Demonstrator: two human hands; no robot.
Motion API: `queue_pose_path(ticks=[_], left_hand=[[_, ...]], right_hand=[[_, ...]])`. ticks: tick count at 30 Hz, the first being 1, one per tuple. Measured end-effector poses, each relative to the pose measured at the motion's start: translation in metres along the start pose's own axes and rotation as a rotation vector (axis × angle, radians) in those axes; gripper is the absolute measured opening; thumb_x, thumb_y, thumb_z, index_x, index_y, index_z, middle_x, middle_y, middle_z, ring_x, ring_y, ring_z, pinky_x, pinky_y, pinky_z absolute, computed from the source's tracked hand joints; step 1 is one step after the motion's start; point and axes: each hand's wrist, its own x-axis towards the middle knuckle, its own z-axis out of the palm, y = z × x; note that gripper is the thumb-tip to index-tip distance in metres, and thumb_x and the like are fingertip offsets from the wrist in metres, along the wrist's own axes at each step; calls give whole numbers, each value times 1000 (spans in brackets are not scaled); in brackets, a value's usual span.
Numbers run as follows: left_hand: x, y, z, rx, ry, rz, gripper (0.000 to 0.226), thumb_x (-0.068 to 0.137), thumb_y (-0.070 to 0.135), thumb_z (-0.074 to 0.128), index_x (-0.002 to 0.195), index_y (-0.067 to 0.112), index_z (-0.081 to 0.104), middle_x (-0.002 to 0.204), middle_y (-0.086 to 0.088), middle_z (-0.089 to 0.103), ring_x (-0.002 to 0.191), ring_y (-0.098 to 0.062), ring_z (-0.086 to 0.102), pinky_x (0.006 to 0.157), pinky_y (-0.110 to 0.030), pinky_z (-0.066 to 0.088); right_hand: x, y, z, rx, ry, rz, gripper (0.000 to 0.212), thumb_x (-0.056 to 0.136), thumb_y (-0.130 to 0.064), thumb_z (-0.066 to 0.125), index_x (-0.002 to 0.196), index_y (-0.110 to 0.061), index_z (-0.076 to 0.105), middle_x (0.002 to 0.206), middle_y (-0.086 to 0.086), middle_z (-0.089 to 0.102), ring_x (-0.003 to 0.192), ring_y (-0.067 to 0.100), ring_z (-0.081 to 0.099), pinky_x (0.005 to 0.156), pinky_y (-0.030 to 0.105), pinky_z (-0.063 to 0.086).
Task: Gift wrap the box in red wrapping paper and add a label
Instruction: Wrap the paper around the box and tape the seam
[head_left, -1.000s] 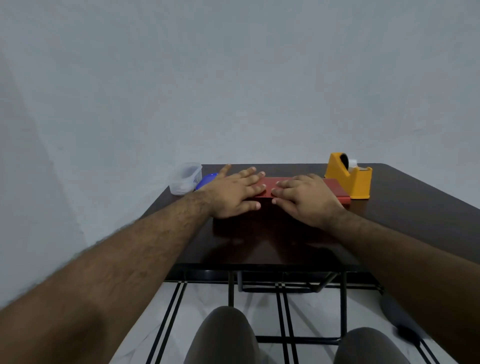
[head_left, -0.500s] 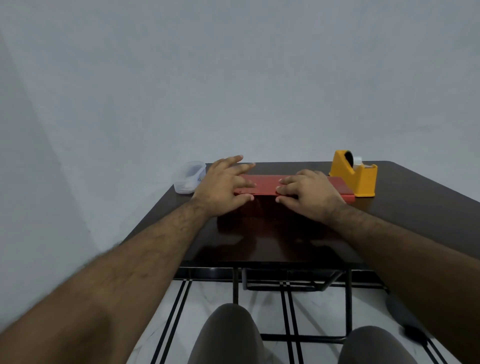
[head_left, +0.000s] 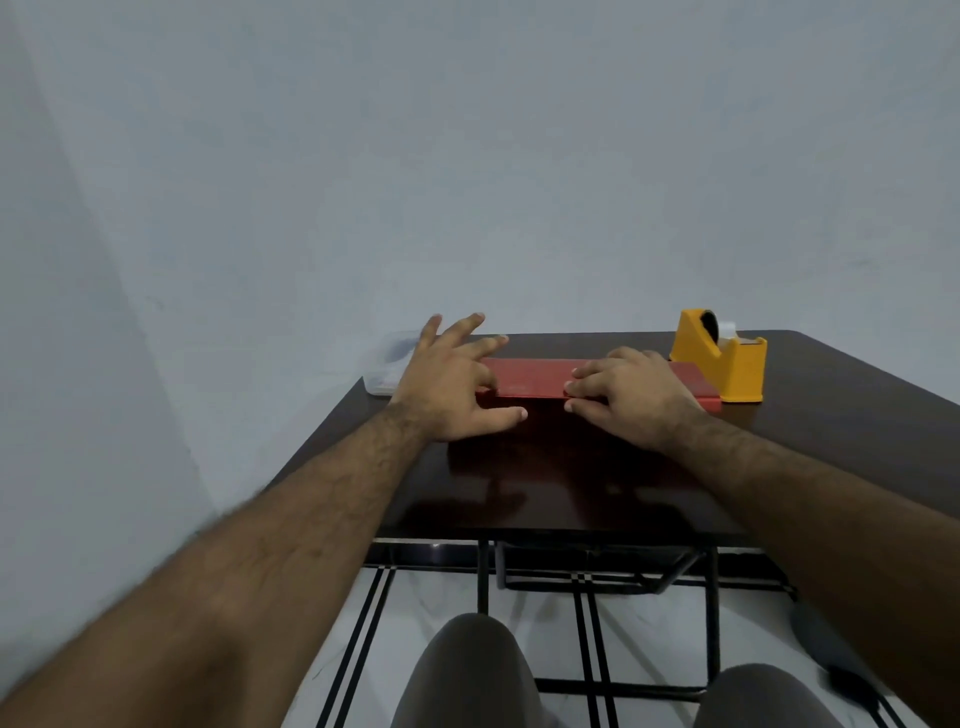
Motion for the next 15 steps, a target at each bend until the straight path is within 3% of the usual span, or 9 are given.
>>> queue_pose_path(ticks=[4,9,12,15], left_hand=[[-4,5,6,16,-45,2,78,80,91,42,126,39,78,167,13,43,163,-19,12,130,-62,-2],[-11,-6,6,20,36,-10,75,80,86,49,122,32,80,160,9,53,159,-20,26,131,-57,7],[-2,4,2,-36,-48,18,90,80,81,64,155,33,53,163,7,50,158,-16,28,131,-52,11],[15,15,-2,20,-209,56,112,72,78,76,165,33,32,164,2,47,159,-15,28,131,-53,10]], right_hand=[[1,-1,-2,-28,-8,-7,44,103,-63,46,138,-44,65,147,-21,59,135,15,47,110,46,35],[0,1,0,8,31,-6,42,102,-60,51,134,-41,69,139,-20,67,134,9,56,111,42,41],[1,-2,-2,61,62,7,36,100,-53,58,129,-36,74,131,-17,72,128,9,62,109,41,47],[3,-4,-9,125,90,33,35,100,-51,59,126,-35,76,126,-13,75,124,13,65,106,40,51]])
